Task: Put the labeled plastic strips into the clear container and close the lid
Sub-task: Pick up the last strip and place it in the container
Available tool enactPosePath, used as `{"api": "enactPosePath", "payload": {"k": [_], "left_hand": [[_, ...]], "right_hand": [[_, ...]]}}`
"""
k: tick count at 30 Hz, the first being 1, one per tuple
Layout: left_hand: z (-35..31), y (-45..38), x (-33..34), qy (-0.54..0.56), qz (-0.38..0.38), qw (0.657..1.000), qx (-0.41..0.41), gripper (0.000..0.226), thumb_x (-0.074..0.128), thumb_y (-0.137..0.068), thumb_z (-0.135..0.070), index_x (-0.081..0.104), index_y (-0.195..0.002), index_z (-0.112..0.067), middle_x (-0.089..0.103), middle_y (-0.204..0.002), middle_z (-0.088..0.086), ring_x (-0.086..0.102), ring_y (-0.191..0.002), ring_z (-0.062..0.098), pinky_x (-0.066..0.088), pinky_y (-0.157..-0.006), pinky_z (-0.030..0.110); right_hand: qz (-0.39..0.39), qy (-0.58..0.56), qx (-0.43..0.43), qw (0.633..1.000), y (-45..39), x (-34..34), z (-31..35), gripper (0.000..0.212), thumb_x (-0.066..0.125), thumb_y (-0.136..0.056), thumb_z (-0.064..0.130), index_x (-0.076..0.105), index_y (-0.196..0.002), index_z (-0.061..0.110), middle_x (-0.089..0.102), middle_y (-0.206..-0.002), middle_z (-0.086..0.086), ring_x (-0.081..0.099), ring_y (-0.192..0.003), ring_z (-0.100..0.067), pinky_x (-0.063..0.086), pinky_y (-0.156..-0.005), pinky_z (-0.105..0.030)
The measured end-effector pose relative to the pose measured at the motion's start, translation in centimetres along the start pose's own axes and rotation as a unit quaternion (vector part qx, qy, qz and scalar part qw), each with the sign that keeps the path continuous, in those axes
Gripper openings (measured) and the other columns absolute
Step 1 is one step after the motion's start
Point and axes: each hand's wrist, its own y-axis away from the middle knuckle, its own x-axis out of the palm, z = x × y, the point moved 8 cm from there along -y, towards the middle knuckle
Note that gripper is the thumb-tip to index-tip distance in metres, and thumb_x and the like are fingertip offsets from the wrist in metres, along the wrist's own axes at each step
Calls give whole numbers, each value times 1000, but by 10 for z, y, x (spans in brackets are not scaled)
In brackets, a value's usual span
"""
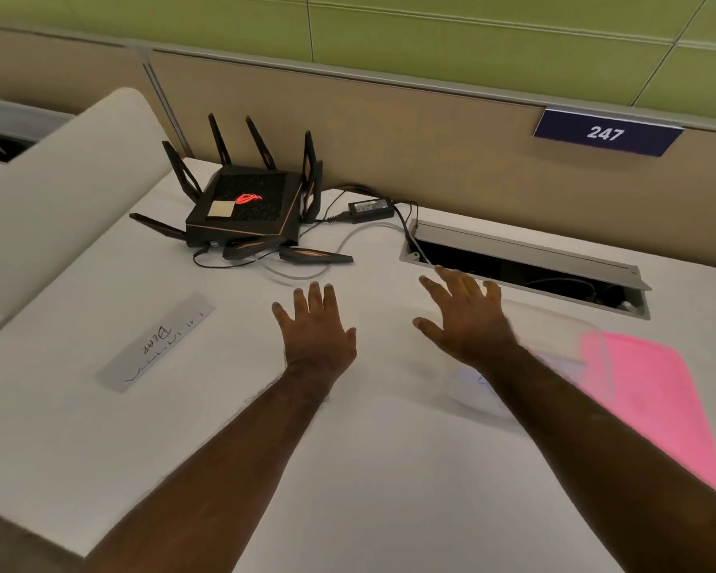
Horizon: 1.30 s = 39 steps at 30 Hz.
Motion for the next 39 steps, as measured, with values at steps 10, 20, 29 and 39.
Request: {"api": "enactPosePath", "payload": {"k": [10,20,29,39], "left_hand": [[155,21,50,26,74,986,-150,93,27,-86,-70,-7,-153,-15,-12,-162,11,-10,-148,34,-2,-111,68],[288,48,63,-15,67,963,-261,93,34,-86,-66,2,-154,-11,-6,-162,12,-6,-148,36,-4,-108,72],[328,51,62,-18,24,972,-232,39,69,-83,-24,63,-117,-6,67,-112,20,35,-136,45,5,-99,82],[324,46,42,205,19,938,-278,16,55,-92,-22,66,-103,-23,68,-106,3,58,-109,33,9,-110,66]], "right_hand": [[64,-14,-105,992,-64,50,127,78,32,-91,64,7,-155,26,1,-164,-4,-13,-149,-27,-3,-117,-58],[124,-4,-260,958,-95,96,283,87,43,-90,61,0,-155,21,-2,-164,-3,-6,-150,-24,-6,-117,-53],[160,-20,-315,935,-101,106,381,87,48,-90,55,2,-154,19,-1,-164,0,-4,-150,-22,-1,-119,-54],[99,-41,-328,939,-97,89,372,92,63,-89,36,1,-155,17,-4,-164,-3,0,-150,-25,9,-117,-57]]}}
